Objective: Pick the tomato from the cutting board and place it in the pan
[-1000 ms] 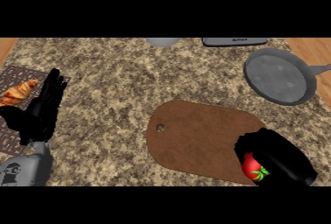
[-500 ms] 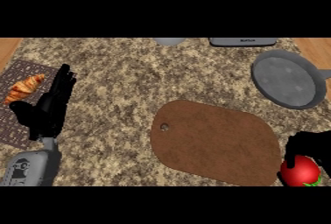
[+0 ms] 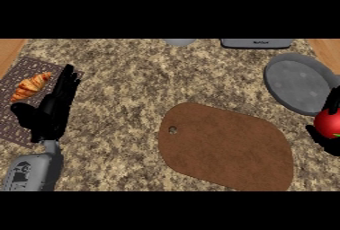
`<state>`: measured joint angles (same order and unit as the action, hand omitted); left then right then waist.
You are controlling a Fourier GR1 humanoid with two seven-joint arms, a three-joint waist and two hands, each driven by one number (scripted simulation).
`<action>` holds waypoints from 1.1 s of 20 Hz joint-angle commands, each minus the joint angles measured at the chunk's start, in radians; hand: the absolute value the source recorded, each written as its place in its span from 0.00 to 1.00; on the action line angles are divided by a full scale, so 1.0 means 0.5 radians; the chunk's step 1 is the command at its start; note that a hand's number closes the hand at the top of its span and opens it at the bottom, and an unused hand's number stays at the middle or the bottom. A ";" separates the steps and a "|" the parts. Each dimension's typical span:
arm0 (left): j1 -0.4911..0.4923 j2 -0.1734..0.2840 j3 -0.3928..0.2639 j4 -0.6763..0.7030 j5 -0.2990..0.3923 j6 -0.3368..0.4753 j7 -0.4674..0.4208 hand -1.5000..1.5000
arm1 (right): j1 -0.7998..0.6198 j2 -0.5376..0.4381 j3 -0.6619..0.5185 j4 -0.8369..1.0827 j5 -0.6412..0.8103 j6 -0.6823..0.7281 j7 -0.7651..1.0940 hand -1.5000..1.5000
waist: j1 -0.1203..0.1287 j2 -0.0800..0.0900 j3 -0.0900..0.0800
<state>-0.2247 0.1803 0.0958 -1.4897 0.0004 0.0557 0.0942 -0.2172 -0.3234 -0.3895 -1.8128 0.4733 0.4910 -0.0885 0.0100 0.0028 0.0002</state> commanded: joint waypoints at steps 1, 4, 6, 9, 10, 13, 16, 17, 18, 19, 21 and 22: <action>-0.089 0.041 0.057 0.125 0.030 -0.043 -0.052 0.50 | -0.337 -0.173 -0.084 0.573 0.129 -0.183 -0.130 1.00 | 0.017 0.011 0.001; -0.133 0.028 0.056 0.134 0.040 -0.044 -0.049 0.50 | -0.560 -0.334 -0.141 1.046 0.187 -0.300 -0.333 1.00 | 0.040 0.021 0.002; -0.140 -0.020 -0.006 0.123 0.000 -0.017 -0.035 0.50 | -0.684 -0.432 -0.132 1.339 0.279 -0.402 -0.473 1.00 | 0.064 0.030 0.003; -0.150 -0.006 -0.009 0.074 -0.025 0.007 0.011 0.50 | -0.616 -0.440 -0.075 1.572 0.542 -0.807 -0.733 1.00 | 0.074 0.036 0.006; -0.068 -0.030 -0.045 0.008 0.011 -0.045 0.010 0.50 | -0.739 -0.456 -0.082 1.709 0.572 -0.875 -0.694 1.00 | 0.095 0.031 0.005; -0.056 -0.063 -0.055 0.046 -0.034 0.005 -0.049 0.50 | -0.812 -0.486 -0.121 2.092 0.602 -1.068 -0.902 1.00 | 0.104 0.043 0.008; -0.154 -0.079 -0.059 0.076 -0.021 0.008 -0.008 0.50 | -0.970 -0.499 -0.154 2.369 0.611 -1.155 -0.925 1.00 | 0.140 0.064 0.012; -0.163 -0.056 -0.061 0.081 -0.035 -0.006 -0.028 0.50 | -0.997 -0.515 -0.142 2.452 0.648 -1.211 -0.958 1.00 | 0.139 0.063 0.011; -0.125 -0.067 -0.080 0.024 -0.004 -0.045 -0.036 0.50 | -1.033 -0.494 -0.172 2.520 0.627 -1.253 -0.964 1.00 | 0.159 0.062 0.012; -0.102 -0.031 -0.072 0.002 -0.008 -0.061 -0.019 0.50 | -1.097 -0.605 -0.189 2.578 0.627 -1.180 -0.966 1.00 | 0.177 0.065 0.013; -0.151 -0.036 -0.061 0.068 -0.004 -0.061 -0.028 0.50 | -1.071 -0.562 -0.166 2.686 0.671 -1.290 -1.049 1.00 | 0.173 0.079 0.014; -0.198 -0.026 -0.031 0.039 0.016 -0.046 0.005 0.50 | -1.089 -0.505 -0.277 2.753 0.490 -1.074 -1.040 1.00 | 0.161 0.071 0.017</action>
<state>-0.2967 0.1620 0.0709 -1.4651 -0.0003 0.0329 0.0802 -0.7247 -0.5881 -0.4824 -0.5612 0.7697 -0.0830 -0.5731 0.0864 0.0359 0.0064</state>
